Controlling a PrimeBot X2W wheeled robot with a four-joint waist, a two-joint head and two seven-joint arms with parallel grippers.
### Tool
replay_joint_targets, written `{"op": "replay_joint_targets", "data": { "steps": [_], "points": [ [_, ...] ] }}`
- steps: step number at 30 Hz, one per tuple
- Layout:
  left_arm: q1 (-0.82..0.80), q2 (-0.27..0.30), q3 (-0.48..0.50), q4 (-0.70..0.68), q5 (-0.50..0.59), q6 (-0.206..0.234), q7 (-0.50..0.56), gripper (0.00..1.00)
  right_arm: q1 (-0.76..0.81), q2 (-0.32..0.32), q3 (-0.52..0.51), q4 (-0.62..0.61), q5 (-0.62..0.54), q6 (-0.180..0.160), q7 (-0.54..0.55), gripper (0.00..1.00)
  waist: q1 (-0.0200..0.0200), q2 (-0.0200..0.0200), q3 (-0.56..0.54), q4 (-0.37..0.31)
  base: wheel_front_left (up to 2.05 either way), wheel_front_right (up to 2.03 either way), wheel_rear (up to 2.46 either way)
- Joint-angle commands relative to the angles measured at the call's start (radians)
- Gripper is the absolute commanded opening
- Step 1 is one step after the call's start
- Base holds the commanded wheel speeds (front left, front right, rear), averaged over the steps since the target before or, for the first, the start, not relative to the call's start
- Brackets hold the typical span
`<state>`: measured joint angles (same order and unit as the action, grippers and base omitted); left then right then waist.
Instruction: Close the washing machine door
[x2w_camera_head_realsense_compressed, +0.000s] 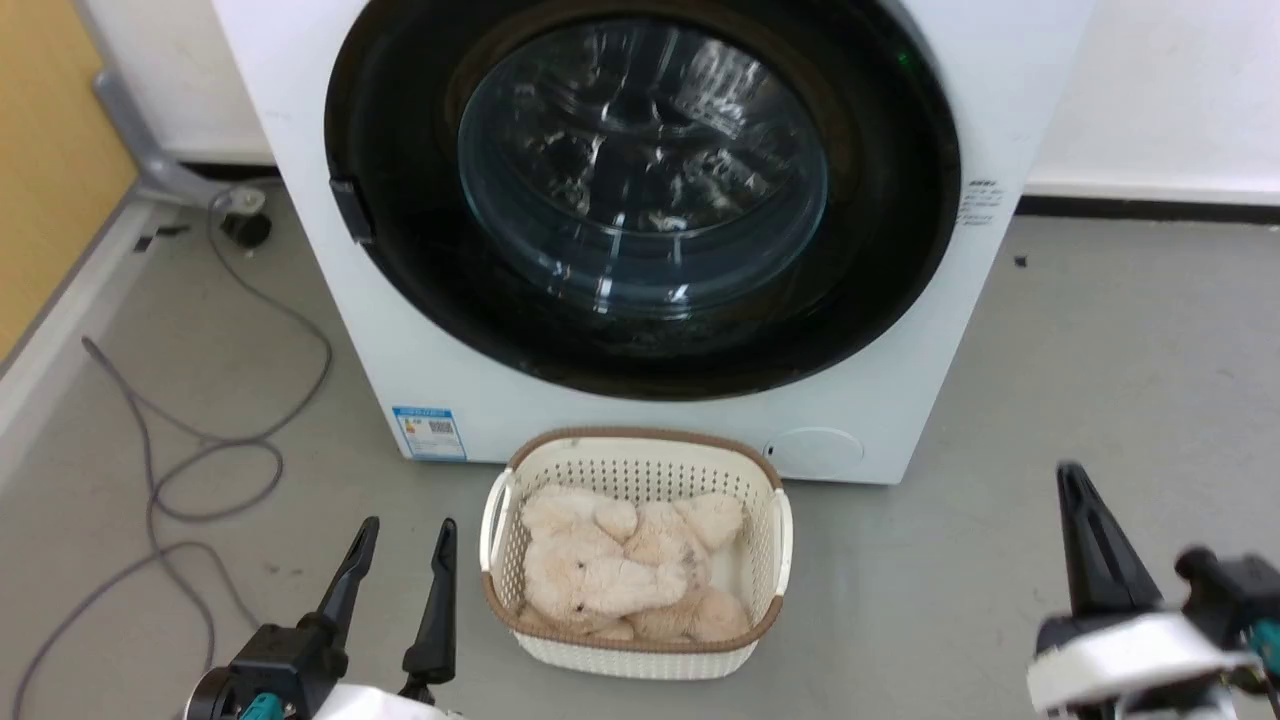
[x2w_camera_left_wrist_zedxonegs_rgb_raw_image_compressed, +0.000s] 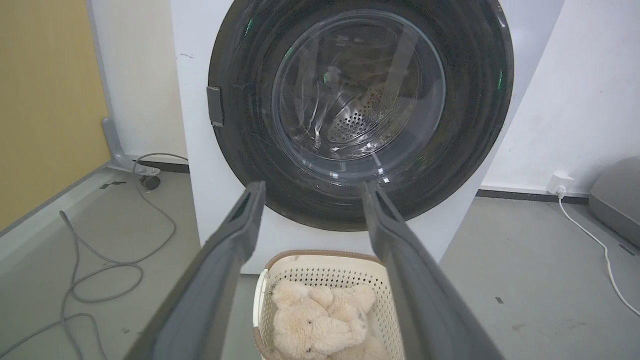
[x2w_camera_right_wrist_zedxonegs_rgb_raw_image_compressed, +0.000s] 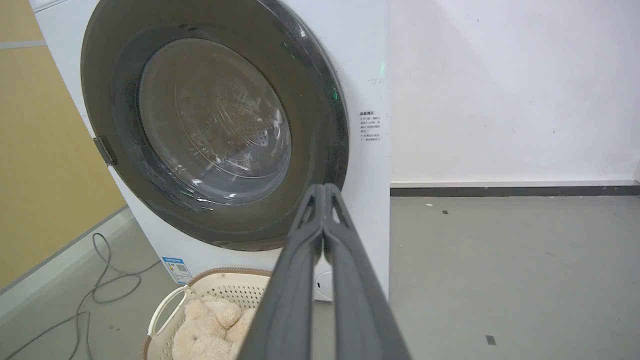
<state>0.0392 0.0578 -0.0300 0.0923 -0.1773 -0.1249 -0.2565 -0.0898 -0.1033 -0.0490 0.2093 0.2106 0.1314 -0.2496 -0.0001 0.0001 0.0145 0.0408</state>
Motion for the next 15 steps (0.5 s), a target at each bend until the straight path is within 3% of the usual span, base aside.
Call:
{"op": "replay_joint_targets", "data": {
  "steps": [1, 7, 8, 9, 10, 15],
  "points": [
    [0.017, -0.001, 0.009, 0.003, 0.008, 0.003, -0.005, 1.0, 0.049, 0.015, -0.018, -0.033, -0.031, -0.001, -0.006, 0.0, 0.0001, -0.0001, -0.018, -0.011, 0.0, 0.0, 0.0],
    [0.025, -0.004, 0.009, 0.005, 0.014, 0.003, -0.005, 1.0, 0.128, 0.043, -0.045, -0.09, -0.095, -0.001, -0.007, 0.0, 0.0001, -0.0001, -0.028, -0.013, 0.0, 0.0, 0.0],
    [0.028, -0.005, 0.007, 0.006, 0.015, 0.003, -0.005, 1.0, 0.149, 0.048, -0.051, -0.097, -0.105, -0.001, -0.007, 0.18, 0.0001, -0.0001, -0.03, -0.013, 0.0, 0.0, 0.0],
    [0.029, -0.005, 0.006, 0.007, 0.016, 0.003, -0.005, 1.0, 0.158, 0.049, -0.05, -0.098, -0.107, -0.001, -0.007, 0.78, 0.0001, -0.0001, -0.031, -0.013, 0.0, 0.0, 0.0],
    [0.03, -0.005, 0.005, 0.007, 0.016, 0.003, -0.005, 1.0, 0.164, 0.051, -0.05, -0.098, -0.107, -0.001, -0.008, 1.0, 0.0001, -0.0001, -0.032, -0.013, 0.0, 0.0, 0.0],
    [0.032, -0.006, 0.0, 0.011, 0.023, 0.003, -0.005, 1.0, 0.173, 0.052, -0.05, -0.099, -0.098, -0.001, -0.009, 1.0, 0.0001, -0.0001, -0.034, -0.014, 0.0, 0.0, 0.0]
  ]
}}
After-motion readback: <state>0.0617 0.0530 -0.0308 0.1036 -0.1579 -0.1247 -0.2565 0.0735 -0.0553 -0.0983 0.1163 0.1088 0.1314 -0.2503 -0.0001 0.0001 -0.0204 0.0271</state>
